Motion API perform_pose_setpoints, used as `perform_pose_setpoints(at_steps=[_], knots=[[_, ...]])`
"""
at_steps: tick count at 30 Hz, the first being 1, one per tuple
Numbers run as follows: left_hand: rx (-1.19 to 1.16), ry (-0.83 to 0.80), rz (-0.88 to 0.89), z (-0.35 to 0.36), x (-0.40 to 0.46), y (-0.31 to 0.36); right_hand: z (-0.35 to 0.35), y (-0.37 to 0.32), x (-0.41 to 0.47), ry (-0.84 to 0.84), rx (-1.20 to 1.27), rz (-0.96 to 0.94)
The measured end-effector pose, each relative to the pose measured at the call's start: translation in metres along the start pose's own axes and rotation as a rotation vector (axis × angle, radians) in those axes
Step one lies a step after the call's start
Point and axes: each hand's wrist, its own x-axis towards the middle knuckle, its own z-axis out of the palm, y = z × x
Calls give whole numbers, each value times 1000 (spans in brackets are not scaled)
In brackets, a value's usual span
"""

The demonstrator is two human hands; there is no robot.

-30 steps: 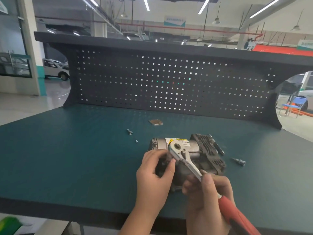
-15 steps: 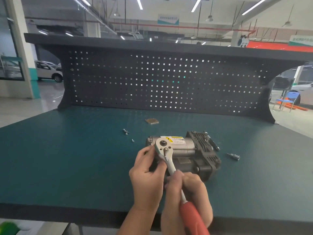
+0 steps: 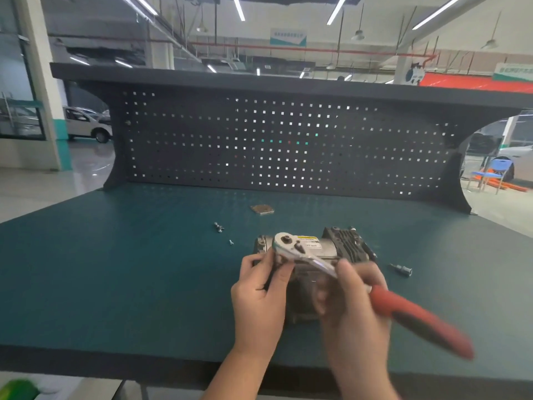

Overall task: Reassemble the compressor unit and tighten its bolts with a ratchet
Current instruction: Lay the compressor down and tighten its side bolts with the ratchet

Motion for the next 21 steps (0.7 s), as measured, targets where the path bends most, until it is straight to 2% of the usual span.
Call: perform_pose_setpoints(at_steps=[3,5,6,9,11,13,14,16,17,19,21], knots=[[-30,-24,-84,-2,-3,-1,19,27,-34,177,-306,-420],[3,-38,-79,-2,-4,-1,28,40,-45,172,-453,-605],[14,-38,-66,-2,-4,-1,31,41,-47,147,-479,-640],[20,-16,-64,0,-3,1,20,27,-38,34,-470,-584],[23,-2,-34,0,-2,2,8,10,-16,15,-292,-282],[75,-11,18,-1,-1,2,-4,-10,9,-104,48,113],[97,-22,42,-1,-1,2,-11,-18,18,-120,133,208],[105,-23,53,-1,-2,2,-8,-15,11,-112,144,186],[91,-16,38,0,-2,2,-3,-8,-2,-103,66,86],[68,-8,-27,0,-4,4,16,11,-30,74,-242,-252],[5,-40,-112,-3,-7,8,25,28,-34,169,-415,-379]])
